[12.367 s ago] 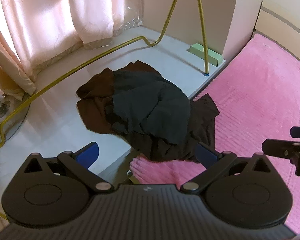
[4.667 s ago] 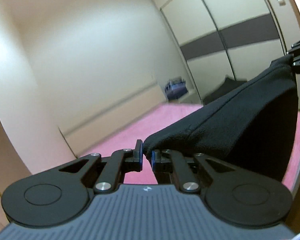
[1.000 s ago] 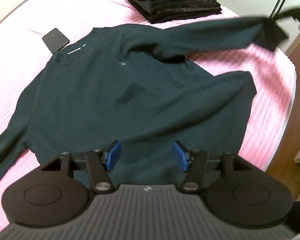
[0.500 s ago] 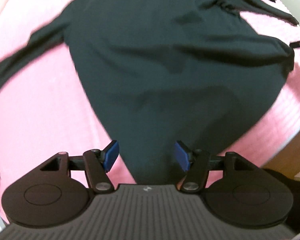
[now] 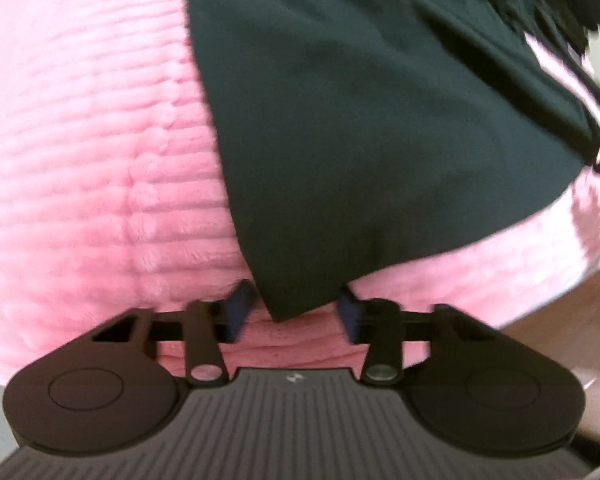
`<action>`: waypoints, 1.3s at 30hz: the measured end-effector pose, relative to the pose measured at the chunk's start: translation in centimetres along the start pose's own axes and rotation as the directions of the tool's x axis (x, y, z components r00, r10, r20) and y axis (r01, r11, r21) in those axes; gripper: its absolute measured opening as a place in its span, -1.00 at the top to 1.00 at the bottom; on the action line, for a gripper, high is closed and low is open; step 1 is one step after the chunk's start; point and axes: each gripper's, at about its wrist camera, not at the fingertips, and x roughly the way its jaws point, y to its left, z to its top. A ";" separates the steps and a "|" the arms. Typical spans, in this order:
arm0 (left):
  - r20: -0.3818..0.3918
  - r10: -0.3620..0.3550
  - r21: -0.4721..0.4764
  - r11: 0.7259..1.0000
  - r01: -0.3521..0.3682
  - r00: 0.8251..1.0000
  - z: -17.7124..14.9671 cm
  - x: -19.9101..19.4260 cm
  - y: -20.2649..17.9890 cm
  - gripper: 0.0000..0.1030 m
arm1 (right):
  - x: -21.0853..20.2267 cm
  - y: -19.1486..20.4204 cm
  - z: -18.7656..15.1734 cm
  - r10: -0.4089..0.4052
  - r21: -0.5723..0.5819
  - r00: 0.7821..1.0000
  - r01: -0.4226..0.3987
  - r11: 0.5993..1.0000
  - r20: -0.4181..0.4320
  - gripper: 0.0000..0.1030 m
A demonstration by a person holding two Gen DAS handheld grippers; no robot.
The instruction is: Fold clothes
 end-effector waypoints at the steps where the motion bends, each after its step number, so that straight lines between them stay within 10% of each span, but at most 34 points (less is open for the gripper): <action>1: 0.006 -0.026 -0.024 0.999 0.026 1.000 0.0 -0.1 0.3 0.60 | 0.3 -0.1 0.5 0.007 0.002 1.000 -0.007 1.000 0.009 -0.45; 5: 0.016 -0.103 -0.060 0.993 0.104 0.995 0.1 -0.7 1.0 0.90 | 1.2 -0.1 2.0 0.044 -0.017 0.999 -0.044 0.999 -0.001 -0.42; 7: 0.010 -0.099 -0.018 0.995 0.099 0.995 0.3 -1.3 0.9 0.92 | 2.0 -0.5 2.3 0.040 0.001 0.997 -0.040 0.999 -0.060 0.83; 14: -0.033 -0.068 0.107 0.992 0.071 0.997 -0.8 -7.3 2.2 0.94 | -2.3 -0.5 1.0 0.082 0.160 0.981 -0.054 0.986 -0.173 1.00; 25: -0.119 0.086 0.156 0.985 -0.067 0.989 -3.4 -4.4 4.5 0.93 | -1.4 2.6 -6.4 -0.034 0.174 0.942 0.097 0.980 -0.335 1.00; 33: -0.134 0.182 0.164 0.974 -0.159 0.974 -4.2 -5.9 5.9 0.85 | -3.6 2.4 -6.2 -0.158 0.206 0.947 0.219 0.954 -0.280 0.97; 35: -0.118 0.205 0.160 0.970 -0.185 0.972 -3.9 -7.0 6.5 0.82 | -3.9 3.3 -5.2 -0.152 0.212 0.957 0.206 0.955 -0.246 0.61; 37: -0.096 0.227 0.156 0.965 -0.210 0.969 -3.3 -8.3 6.7 0.76 | -4.0 4.5 -3.6 -0.139 0.209 0.969 0.181 0.961 -0.204 -0.45; 39: -0.063 0.251 0.153 0.959 -0.239 0.966 -2.3 -9.6 6.6 0.68 | -3.8 6.1 -1.6 -0.108 0.187 0.981 0.138 0.973 -0.163 -0.45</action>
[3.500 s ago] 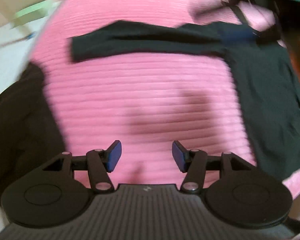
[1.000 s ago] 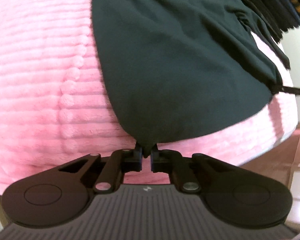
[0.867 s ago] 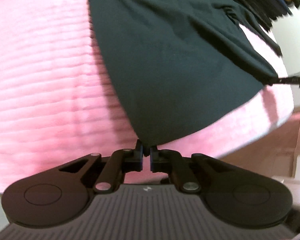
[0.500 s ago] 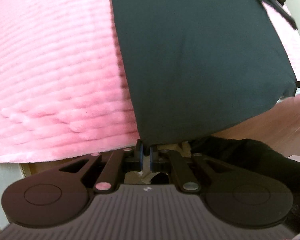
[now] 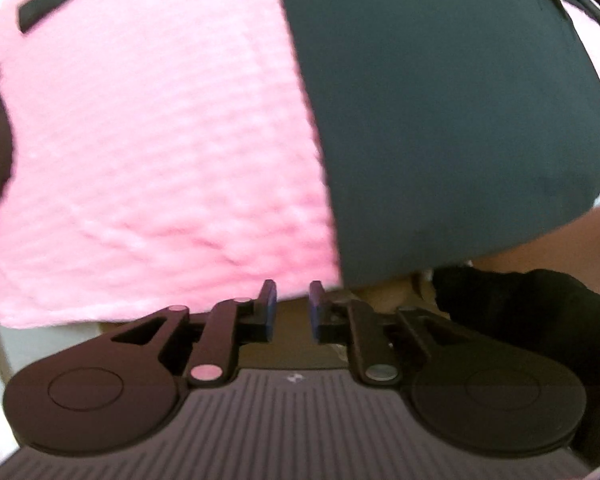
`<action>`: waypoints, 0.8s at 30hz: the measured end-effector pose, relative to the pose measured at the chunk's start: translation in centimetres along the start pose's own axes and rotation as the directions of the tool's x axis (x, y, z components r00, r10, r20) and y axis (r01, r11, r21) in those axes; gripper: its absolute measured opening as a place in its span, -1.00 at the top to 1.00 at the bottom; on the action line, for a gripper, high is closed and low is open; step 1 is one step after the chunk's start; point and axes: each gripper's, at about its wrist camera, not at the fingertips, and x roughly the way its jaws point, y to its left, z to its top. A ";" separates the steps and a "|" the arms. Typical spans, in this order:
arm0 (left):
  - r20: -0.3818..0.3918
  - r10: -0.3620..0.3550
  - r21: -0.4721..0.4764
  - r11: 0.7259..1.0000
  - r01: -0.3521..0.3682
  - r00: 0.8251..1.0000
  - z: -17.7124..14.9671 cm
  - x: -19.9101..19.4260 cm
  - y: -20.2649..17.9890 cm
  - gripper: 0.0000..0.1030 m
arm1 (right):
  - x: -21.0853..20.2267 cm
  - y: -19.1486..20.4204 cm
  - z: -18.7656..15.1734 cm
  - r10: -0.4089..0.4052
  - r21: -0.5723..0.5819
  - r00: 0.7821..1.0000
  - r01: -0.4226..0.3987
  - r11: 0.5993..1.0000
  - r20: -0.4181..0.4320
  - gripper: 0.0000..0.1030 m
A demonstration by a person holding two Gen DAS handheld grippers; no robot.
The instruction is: Fold clothes
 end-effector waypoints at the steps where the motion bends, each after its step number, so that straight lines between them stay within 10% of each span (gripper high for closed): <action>1: 0.017 0.018 -0.001 1.000 -0.018 1.000 0.5 -0.7 0.2 0.62 | 0.0 1.1 0.9 0.029 -0.027 1.000 -0.029 0.999 0.007 -0.45; 6: 0.119 0.160 0.047 0.985 -0.166 0.980 2.9 -3.0 2.0 0.45 | -0.2 6.7 5.1 0.143 -0.149 0.989 -0.138 0.979 0.025 -0.45; 12: 0.254 0.334 0.165 0.910 -0.381 0.908 6.2 -4.2 5.3 0.35 | -0.6 15.5 8.8 0.249 -0.243 0.965 -0.223 0.944 0.083 -0.45; 18: 0.392 0.431 0.373 0.733 -0.569 0.813 11.2 -0.2 13.9 0.35 | 0.0 26.2 10.7 0.287 -0.281 0.945 -0.236 0.930 0.155 -0.45; 22: 0.468 0.394 0.493 0.626 -0.604 0.791 15.7 3.7 20.6 0.35 | 1.1 32.1 10.5 0.219 -0.233 0.959 -0.175 0.957 0.181 -0.48; 24: 0.495 0.365 0.547 0.574 -0.609 0.789 17.6 6.6 23.1 0.35 | 2.4 34.7 10.1 0.166 -0.218 0.972 -0.127 0.968 0.167 -0.82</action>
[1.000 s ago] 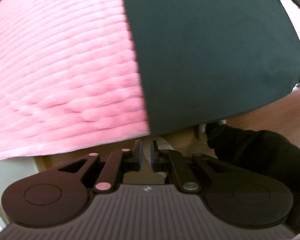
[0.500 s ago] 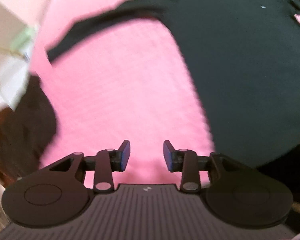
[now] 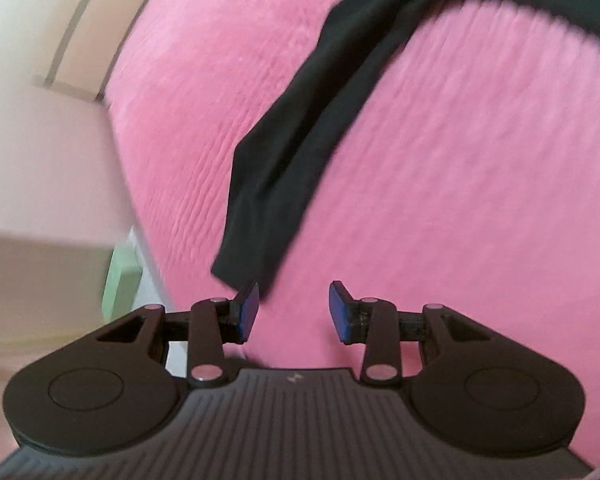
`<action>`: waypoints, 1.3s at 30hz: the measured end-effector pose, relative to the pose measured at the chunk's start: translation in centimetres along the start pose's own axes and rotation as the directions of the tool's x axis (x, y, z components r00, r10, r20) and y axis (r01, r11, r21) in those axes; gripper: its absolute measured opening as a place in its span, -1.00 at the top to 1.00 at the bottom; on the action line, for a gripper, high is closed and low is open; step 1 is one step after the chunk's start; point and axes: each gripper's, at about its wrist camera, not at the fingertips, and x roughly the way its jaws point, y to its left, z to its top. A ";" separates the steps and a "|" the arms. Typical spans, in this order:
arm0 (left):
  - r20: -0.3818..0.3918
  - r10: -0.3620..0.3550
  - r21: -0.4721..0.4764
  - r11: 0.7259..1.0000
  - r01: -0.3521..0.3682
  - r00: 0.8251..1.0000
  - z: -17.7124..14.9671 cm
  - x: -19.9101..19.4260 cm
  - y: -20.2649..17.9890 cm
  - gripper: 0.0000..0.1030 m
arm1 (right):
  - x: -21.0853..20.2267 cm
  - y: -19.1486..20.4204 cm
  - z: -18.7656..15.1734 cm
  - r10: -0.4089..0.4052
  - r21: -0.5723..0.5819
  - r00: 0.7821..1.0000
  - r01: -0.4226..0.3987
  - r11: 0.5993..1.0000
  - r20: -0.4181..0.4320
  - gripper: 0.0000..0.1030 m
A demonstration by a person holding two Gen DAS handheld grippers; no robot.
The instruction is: Fold clothes
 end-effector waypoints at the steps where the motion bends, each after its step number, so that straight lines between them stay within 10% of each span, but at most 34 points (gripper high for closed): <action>1: 0.017 -0.001 0.043 0.999 0.000 1.000 -0.3 1.9 0.2 0.35 | 0.8 1.2 -0.1 -0.020 -0.002 1.000 0.020 1.000 -0.013 -0.91; 6: 0.052 -0.017 0.196 0.981 0.006 0.999 -1.7 9.7 1.3 0.35 | 4.3 6.0 0.3 -0.043 -0.032 0.994 0.040 0.999 -0.098 -0.91; 10: 0.065 -0.038 0.253 0.967 0.020 0.997 -2.4 11.5 1.9 0.94 | 5.5 8.8 1.2 -0.071 -0.099 0.991 0.060 0.993 -0.111 -0.91; 22: -0.181 -0.112 0.180 0.973 0.145 0.977 -6.8 5.0 0.1 0.66 | 2.9 7.7 2.1 -0.115 0.014 0.990 0.116 0.993 -0.083 -0.91; 28: -0.211 -0.125 -0.013 0.992 0.125 0.969 -5.4 3.2 2.9 0.60 | -0.7 4.9 1.2 -0.173 0.084 0.983 0.178 0.980 -0.058 -0.91; 39: -0.020 -0.253 -0.272 0.932 0.239 0.967 4.1 -7.4 2.9 0.44 | -10.0 -6.0 -4.8 -0.326 0.361 0.944 0.289 0.887 0.046 -0.91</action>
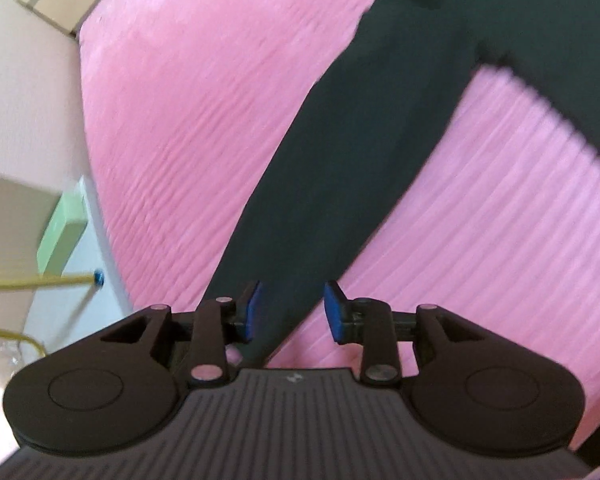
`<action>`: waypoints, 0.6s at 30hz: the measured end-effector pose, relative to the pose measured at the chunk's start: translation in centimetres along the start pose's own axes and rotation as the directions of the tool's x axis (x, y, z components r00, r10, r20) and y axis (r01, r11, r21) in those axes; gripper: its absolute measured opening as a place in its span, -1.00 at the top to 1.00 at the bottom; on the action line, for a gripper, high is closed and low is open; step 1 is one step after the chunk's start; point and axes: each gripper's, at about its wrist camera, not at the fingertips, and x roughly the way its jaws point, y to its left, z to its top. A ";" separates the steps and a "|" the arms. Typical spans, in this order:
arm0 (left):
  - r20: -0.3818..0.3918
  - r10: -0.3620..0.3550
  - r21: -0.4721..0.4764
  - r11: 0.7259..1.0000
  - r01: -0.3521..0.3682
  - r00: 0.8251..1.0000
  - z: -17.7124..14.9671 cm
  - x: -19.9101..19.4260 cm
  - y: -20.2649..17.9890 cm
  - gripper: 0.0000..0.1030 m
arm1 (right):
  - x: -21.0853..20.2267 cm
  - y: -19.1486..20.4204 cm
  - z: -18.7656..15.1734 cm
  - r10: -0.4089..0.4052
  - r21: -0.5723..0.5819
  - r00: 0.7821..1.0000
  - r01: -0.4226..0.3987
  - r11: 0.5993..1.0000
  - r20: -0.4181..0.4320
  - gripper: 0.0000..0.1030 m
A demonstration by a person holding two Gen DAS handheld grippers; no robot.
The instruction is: Fold clothes
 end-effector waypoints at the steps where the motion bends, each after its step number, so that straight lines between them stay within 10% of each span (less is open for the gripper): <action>1: 0.015 -0.006 0.007 1.000 0.006 1.000 1.1 -0.9 -1.2 0.43 | -0.1 -2.0 0.2 -0.011 0.027 1.000 0.011 1.000 0.012 -0.91; 11: -0.002 0.048 0.052 0.998 -0.048 0.999 13.3 -8.2 -17.6 0.40 | 5.2 -27.7 6.5 -0.114 -0.159 0.988 0.130 0.979 0.106 -0.90; 14: -0.050 0.035 0.070 0.997 -0.031 0.998 17.3 -9.5 -23.5 0.40 | 8.9 -35.0 9.2 -0.125 -0.340 0.987 0.153 0.928 0.103 -0.45; 18: -0.058 -0.004 0.188 0.982 0.015 0.998 23.0 -10.7 -31.0 0.35 | 14.5 -41.9 12.5 -0.134 -0.531 0.989 0.146 0.835 0.060 -0.37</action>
